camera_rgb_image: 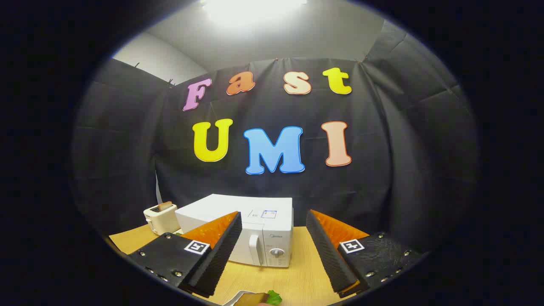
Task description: Open the microwave, put the food inside, and close the microwave door.
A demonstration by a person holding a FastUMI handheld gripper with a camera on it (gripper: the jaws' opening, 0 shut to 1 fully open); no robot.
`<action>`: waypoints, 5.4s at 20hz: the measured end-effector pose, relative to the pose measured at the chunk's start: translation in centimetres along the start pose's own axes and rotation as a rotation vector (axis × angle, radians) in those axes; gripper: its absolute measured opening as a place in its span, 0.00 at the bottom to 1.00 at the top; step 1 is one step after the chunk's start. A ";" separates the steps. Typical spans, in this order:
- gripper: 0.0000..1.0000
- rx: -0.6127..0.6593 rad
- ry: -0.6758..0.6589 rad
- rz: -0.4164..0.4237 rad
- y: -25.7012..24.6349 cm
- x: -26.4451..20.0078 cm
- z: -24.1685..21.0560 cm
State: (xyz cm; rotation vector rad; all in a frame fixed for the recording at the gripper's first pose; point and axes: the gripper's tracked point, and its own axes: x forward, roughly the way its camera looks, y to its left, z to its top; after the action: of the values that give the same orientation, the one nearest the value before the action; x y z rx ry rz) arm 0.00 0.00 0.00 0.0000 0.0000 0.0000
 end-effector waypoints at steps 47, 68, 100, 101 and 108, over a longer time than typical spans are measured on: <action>0.29 0.039 0.274 -0.093 5.3 17.9 -20.1; 0.25 0.096 0.286 0.057 13.1 4.3 -20.1; 0.28 0.106 0.343 0.516 34.0 -9.3 -21.2; 0.28 0.112 0.351 0.531 34.8 -9.5 -21.3; 0.21 0.123 0.383 0.655 41.1 -9.8 -21.6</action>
State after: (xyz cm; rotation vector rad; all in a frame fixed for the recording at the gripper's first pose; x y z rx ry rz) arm -9.76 41.06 -21.61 0.1226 0.3829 0.6545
